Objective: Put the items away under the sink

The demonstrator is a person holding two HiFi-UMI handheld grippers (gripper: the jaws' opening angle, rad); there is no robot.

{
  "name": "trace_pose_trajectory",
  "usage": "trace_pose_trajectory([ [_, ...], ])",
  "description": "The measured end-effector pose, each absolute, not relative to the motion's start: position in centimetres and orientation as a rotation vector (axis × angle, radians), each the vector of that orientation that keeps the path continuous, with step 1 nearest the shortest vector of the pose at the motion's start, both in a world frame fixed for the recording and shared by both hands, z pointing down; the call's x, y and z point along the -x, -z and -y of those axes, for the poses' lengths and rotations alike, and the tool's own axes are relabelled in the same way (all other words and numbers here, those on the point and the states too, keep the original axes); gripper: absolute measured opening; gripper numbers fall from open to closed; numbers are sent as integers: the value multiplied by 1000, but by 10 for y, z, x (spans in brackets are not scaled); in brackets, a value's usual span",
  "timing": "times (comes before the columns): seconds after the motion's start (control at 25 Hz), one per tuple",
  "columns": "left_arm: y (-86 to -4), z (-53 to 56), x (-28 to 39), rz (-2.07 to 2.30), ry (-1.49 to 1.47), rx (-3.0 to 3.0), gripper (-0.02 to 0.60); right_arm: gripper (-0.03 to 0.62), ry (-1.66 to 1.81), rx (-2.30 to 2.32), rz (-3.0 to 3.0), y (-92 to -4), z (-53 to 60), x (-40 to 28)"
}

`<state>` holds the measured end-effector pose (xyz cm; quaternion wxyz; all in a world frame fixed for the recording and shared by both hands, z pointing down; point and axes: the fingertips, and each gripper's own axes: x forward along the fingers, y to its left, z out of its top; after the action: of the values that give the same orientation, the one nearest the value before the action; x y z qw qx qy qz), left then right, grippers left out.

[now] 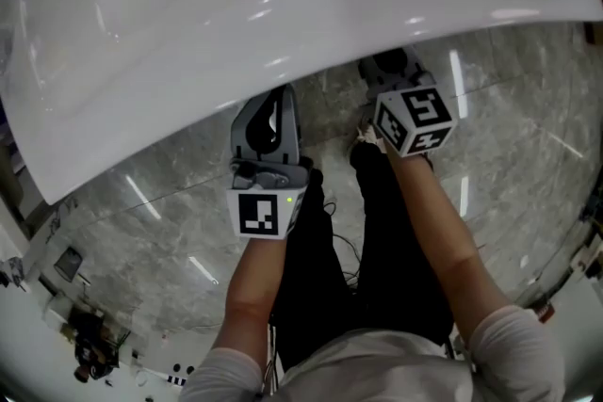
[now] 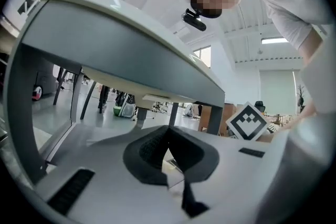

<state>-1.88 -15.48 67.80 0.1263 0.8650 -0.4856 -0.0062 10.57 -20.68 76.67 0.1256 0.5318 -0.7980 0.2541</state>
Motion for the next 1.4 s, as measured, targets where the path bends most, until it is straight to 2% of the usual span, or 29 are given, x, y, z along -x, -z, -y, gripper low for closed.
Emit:
trace_pose_trajectory([
  [0.72,-651,151,7,1400,-13,-2473,3,52,-717,-1535,2324,-716,171,-103],
  [1.4,-491,147,-38,1353,65,-2531,3,51,-548,-1474,2511,-533,157,-107],
])
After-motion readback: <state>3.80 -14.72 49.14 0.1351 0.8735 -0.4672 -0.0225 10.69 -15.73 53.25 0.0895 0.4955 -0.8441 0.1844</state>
